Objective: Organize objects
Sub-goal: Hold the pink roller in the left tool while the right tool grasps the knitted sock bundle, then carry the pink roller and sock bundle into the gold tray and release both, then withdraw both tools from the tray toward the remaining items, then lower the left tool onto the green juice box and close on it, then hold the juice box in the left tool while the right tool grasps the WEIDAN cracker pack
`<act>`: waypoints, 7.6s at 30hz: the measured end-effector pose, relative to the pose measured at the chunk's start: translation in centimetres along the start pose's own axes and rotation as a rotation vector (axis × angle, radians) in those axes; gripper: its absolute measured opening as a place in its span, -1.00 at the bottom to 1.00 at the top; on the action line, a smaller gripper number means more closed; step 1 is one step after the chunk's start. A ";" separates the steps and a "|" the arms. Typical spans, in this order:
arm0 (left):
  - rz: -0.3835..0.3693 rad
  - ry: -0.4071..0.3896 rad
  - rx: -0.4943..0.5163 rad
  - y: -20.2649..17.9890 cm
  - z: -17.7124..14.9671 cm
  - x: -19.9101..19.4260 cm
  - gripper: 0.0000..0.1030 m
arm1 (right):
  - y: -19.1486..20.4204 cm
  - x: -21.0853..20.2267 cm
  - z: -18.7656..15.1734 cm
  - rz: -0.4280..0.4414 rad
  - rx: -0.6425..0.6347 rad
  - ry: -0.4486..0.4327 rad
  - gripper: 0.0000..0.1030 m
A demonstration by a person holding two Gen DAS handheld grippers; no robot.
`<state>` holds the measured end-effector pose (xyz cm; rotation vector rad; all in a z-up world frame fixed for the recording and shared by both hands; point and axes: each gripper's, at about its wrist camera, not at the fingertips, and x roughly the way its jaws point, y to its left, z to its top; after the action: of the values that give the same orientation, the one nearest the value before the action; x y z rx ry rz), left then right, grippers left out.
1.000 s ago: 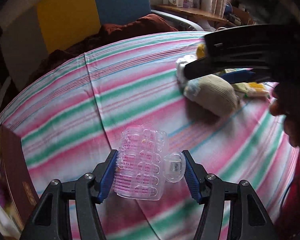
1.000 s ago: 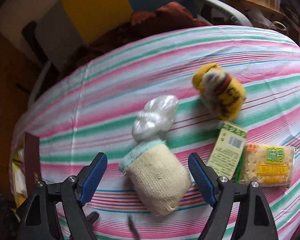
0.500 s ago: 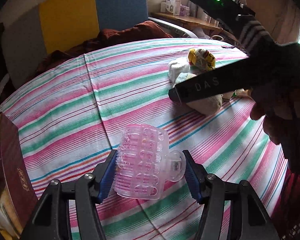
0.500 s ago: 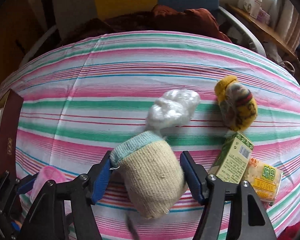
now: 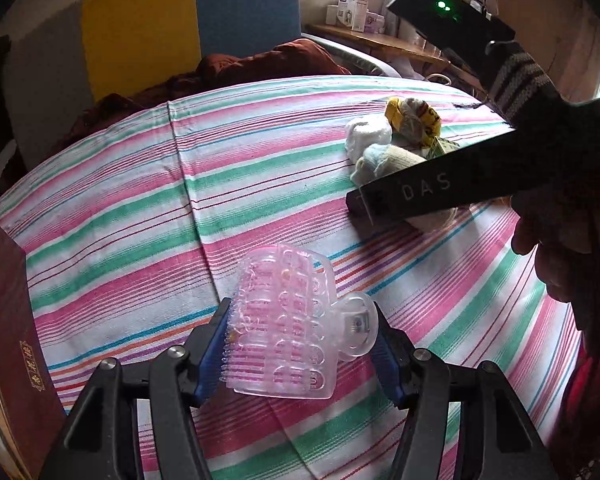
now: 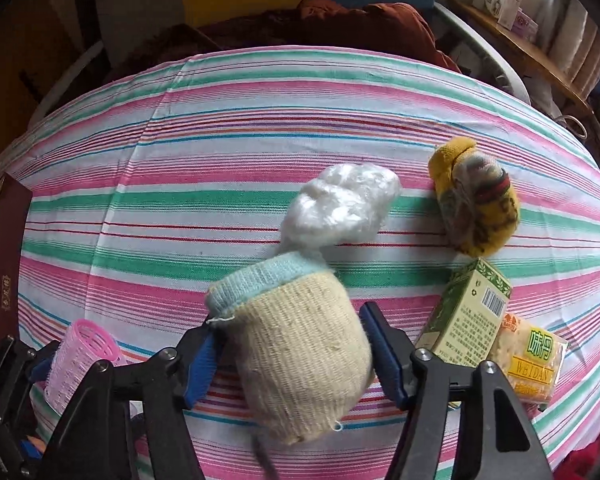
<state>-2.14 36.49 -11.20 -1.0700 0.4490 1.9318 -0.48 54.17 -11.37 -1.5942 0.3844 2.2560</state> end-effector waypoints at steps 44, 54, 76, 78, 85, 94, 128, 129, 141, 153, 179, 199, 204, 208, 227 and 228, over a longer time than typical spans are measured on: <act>0.222 -0.255 -0.415 17.4 -8.3 -19.8 0.20 | 14.0 -8.7 -1.0 0.299 -0.206 -0.177 0.11; 0.299 -0.269 -0.522 23.9 -8.0 -20.3 0.24 | 25.4 -10.2 0.4 0.383 -0.288 -0.195 0.18; 0.468 -0.350 -0.558 23.0 -12.8 -24.2 0.66 | 29.2 -11.6 -5.6 0.262 -0.333 -0.342 0.80; 0.478 -0.361 -0.550 22.4 -13.2 -24.7 0.70 | 29.1 -11.8 -6.0 0.266 -0.330 -0.347 0.80; 0.496 -0.375 -0.526 21.0 -13.8 -25.5 0.70 | 28.4 -12.9 -7.3 0.247 -0.309 -0.388 0.80; 0.489 -0.357 -0.508 19.8 -14.4 -25.4 0.70 | 27.8 -13.6 -8.1 0.222 -0.307 -0.420 0.80; 0.391 -0.283 -0.341 14.0 -12.0 -22.4 0.79 | 15.9 -12.9 -5.3 0.061 -0.149 -0.429 0.94; 0.387 -0.280 -0.334 13.8 -11.9 -22.3 0.79 | 15.0 -12.8 -5.1 0.054 -0.133 -0.429 0.94; 0.350 -0.249 -0.267 12.0 -10.2 -20.5 0.79 | 3.1 -12.8 -2.6 -0.091 0.086 -0.454 0.94; 0.263 -0.217 -0.153 8.1 -6.5 -17.3 0.79 | -12.2 -12.6 -4.9 -0.063 0.680 -0.490 0.94; -0.026 -0.077 0.115 -4.8 5.2 -3.5 0.75 | -16.9 -12.2 -8.1 0.189 0.947 -0.533 0.94; -0.151 0.030 0.283 -14.5 12.6 8.3 -0.03 | -17.3 -11.6 -8.0 0.284 0.966 -0.557 0.94; -0.162 0.030 0.248 -13.5 12.2 8.9 -0.42 | -17.0 -11.2 -7.5 0.274 0.936 -0.526 0.94; -0.174 0.028 0.212 -11.7 10.4 7.4 -0.42 | -16.7 -10.9 -7.1 0.277 0.916 -0.506 0.94; -0.076 -0.041 0.128 -6.3 1.1 1.3 -0.41 | -14.7 -7.5 -5.3 0.222 0.842 -0.304 0.94; -0.080 -0.042 0.126 -6.2 1.0 1.3 -0.41 | -14.6 -7.4 -5.2 0.213 0.834 -0.299 0.94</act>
<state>2.07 41.30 -11.10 -0.9501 0.4905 1.8274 12.51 64.19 -6.40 -0.8030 1.2477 1.9958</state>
